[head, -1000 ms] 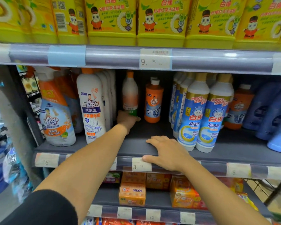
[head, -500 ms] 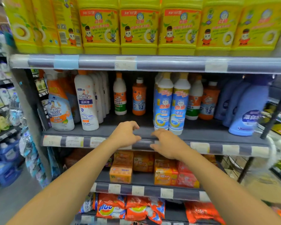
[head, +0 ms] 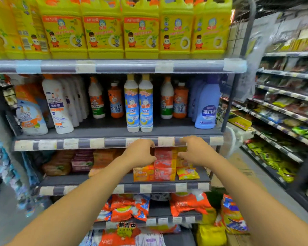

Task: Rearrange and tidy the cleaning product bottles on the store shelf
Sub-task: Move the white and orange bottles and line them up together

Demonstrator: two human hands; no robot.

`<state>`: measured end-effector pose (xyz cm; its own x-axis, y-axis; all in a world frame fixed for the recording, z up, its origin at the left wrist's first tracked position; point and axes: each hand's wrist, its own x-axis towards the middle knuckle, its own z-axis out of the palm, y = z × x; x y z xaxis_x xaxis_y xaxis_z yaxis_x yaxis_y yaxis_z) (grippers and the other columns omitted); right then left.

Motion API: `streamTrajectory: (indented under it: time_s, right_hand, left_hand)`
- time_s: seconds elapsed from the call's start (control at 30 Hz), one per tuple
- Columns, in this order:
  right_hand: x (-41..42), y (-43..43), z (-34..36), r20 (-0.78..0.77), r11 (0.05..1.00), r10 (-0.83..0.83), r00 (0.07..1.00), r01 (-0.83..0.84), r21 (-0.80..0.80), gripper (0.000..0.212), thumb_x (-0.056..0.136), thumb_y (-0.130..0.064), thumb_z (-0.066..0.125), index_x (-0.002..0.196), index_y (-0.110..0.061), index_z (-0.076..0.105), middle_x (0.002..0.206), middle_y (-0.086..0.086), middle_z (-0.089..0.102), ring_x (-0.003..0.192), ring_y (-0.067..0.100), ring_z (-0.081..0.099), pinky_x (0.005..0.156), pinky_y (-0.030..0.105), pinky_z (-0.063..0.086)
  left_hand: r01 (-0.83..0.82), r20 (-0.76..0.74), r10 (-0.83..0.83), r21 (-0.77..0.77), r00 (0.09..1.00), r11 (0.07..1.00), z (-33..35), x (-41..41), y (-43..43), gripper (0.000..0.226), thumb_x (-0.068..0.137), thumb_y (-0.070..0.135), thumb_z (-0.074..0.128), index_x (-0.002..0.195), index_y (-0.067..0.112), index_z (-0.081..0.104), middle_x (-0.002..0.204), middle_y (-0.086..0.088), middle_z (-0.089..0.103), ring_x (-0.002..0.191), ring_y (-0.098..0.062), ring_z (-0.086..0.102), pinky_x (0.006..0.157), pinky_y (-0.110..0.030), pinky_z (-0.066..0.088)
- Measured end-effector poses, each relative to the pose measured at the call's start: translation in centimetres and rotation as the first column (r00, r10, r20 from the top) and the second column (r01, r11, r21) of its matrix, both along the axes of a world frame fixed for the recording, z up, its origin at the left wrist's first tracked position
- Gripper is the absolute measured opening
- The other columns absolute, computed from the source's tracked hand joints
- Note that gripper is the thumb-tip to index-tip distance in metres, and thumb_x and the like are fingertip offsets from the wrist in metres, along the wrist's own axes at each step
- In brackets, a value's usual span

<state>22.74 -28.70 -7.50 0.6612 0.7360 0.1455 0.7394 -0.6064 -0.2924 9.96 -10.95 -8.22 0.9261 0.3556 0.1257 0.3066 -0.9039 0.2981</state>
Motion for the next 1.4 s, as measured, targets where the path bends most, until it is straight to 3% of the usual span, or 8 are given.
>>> streamTrajectory:
  time_s: [0.2, 0.43, 0.6, 0.77, 0.9, 1.07, 1.27, 1.4]
  right_hand:
    - [2.6, -0.3, 1.9, 0.032, 0.999, -0.035, 0.999, 0.035, 0.0, 0.05, 0.084, -0.035, 0.065, 0.127, -0.014, 0.052, 0.127, 0.011, 0.054, 0.111, 0.028, 0.054, 0.089, 0.041, 0.049]
    - [6.8, 3.3, 2.9, -0.021, 0.991, -0.061, 0.998, 0.064, 0.12, 0.055, 0.083, -0.029, 0.068, 0.13, -0.01, 0.048, 0.124, 0.012, 0.055, 0.104, 0.028, 0.056, 0.08, 0.037, 0.049]
    - [11.1, 6.9, 3.3, -0.096, 0.958, -0.142, 0.985, 0.161, 0.235, 0.05, 0.08, -0.026, 0.071, 0.121, -0.005, 0.051, 0.119, 0.015, 0.06, 0.102, 0.03, 0.058, 0.081, 0.038, 0.051]
    - [15.9, 10.5, 2.8, -0.244, 0.823, -0.199, 0.949, 0.297, 0.485, 0.044, 0.079, -0.026, 0.073, 0.114, -0.005, 0.056, 0.116, 0.015, 0.066, 0.1, 0.028, 0.062, 0.072, 0.025, 0.041]
    - [19.2, 13.7, 2.2, -0.349, 0.764, -0.224, 0.91, 0.386, 0.517, 0.048, 0.082, -0.028, 0.071, 0.121, -0.007, 0.054, 0.125, 0.016, 0.062, 0.113, 0.034, 0.059, 0.083, 0.029, 0.044]
    - [22.2, 17.1, 0.9, -0.477, 0.647, -0.202, 0.856, 0.482, 0.591, 0.054, 0.079, -0.031, 0.072, 0.124, -0.011, 0.049, 0.12, 0.014, 0.063, 0.107, 0.031, 0.062, 0.081, 0.033, 0.048]
    - [24.4, 19.0, -0.3, -0.587, 0.465, -0.099, 0.804, 0.559, 0.687, 0.062, 0.071, -0.02, 0.078, 0.123, -0.016, 0.045, 0.122, 0.007, 0.061, 0.104, 0.022, 0.058, 0.079, 0.031, 0.041]
    - [25.6, 19.6, -1.0, -0.609, 0.433, -0.075, 0.79, 0.576, 0.693, 0.07, 0.064, -0.018, 0.082, 0.122, -0.015, 0.043, 0.123, 0.01, 0.059, 0.11, 0.028, 0.059, 0.091, 0.041, 0.049]
  left_hand:
    - [0.008, -0.002, -0.008, 0.02, 1.0, 1.0, 1.8, 2.8, -0.9, 0.06, 0.079, 0.037, 0.072, 0.132, 0.018, 0.053, 0.127, -0.005, 0.062, 0.11, -0.022, 0.059, 0.085, -0.033, 0.05]
    - [0.015, 0.031, -0.014, -0.054, 0.999, 0.998, 2.8, 8.4, -0.4, 0.07, 0.081, 0.039, 0.07, 0.142, 0.016, 0.043, 0.131, -0.008, 0.057, 0.114, -0.022, 0.056, 0.085, -0.03, 0.046]
    - [0.007, 0.027, -0.004, -0.094, 1.0, 0.996, 2.2, 13.3, 0.9, 0.078, 0.079, 0.038, 0.074, 0.145, 0.014, 0.038, 0.145, -0.008, 0.047, 0.129, -0.025, 0.048, 0.098, -0.033, 0.044]
    - [-0.048, 0.161, 0.094, -0.268, 0.983, 0.962, 1.6, 18.0, 2.8, 0.076, 0.075, 0.034, 0.077, 0.141, 0.015, 0.043, 0.136, -0.009, 0.055, 0.119, -0.025, 0.055, 0.085, -0.028, 0.045]
    - [-0.104, 0.213, 0.215, -0.437, 0.953, 0.893, 0.5, 21.1, 4.1, 0.074, 0.075, 0.032, 0.077, 0.139, 0.012, 0.045, 0.134, -0.009, 0.056, 0.117, -0.024, 0.056, 0.082, -0.027, 0.042]
    - [-0.096, 0.311, 0.293, -0.521, 0.904, 0.848, 0.0, 24.4, 5.7, 0.043, 0.076, 0.023, 0.07, 0.115, 0.011, 0.057, 0.111, -0.01, 0.065, 0.099, -0.026, 0.062, 0.077, -0.027, 0.047]
    - [-0.132, 0.421, 0.45, -0.599, 0.788, 0.79, 0.7, 27.4, 7.2, 0.052, 0.08, 0.028, 0.072, 0.126, 0.015, 0.051, 0.12, -0.011, 0.064, 0.108, -0.031, 0.062, 0.091, -0.038, 0.052]
    - [-0.072, 0.448, 0.536, -0.716, 0.715, 0.695, 0.6, 29.1, 7.4, 0.056, 0.083, 0.034, 0.071, 0.131, 0.016, 0.048, 0.126, -0.011, 0.062, 0.113, -0.031, 0.06, 0.097, -0.044, 0.05]
